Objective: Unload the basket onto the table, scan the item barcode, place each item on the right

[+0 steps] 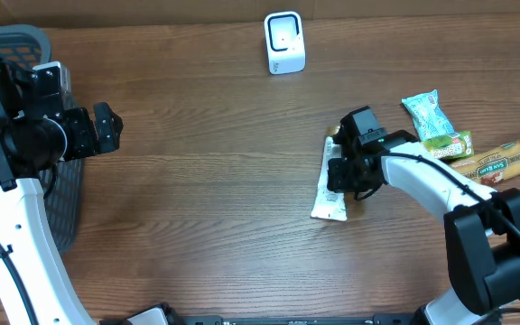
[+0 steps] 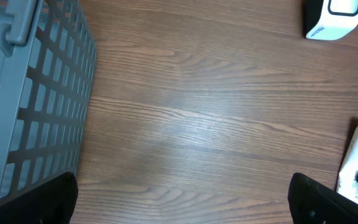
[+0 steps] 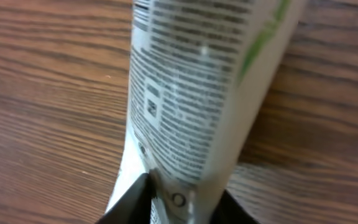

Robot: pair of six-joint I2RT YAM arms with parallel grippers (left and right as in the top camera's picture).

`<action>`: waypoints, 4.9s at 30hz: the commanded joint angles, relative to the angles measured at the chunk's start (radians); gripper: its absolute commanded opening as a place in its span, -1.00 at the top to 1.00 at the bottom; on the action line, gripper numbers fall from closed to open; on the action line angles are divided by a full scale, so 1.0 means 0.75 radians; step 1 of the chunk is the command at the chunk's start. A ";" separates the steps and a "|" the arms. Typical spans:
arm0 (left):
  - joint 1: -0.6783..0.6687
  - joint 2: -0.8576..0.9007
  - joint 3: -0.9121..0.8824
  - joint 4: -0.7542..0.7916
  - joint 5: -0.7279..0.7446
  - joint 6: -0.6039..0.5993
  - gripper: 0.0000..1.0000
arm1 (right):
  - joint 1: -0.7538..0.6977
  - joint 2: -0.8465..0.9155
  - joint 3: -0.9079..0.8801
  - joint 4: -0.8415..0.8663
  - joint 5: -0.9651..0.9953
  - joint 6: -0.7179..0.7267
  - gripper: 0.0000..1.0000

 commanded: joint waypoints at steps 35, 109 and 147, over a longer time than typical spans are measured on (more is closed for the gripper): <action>0.005 0.003 0.019 0.001 0.020 0.020 -0.99 | -0.047 -0.313 0.338 -0.210 -0.886 -0.563 0.92; 0.005 0.003 0.019 0.001 0.020 0.020 -0.99 | 0.102 0.778 0.901 1.400 1.299 -1.682 0.93; 0.005 0.003 0.019 0.001 0.019 0.020 -0.99 | 0.045 -0.078 0.901 0.002 0.556 -0.054 0.93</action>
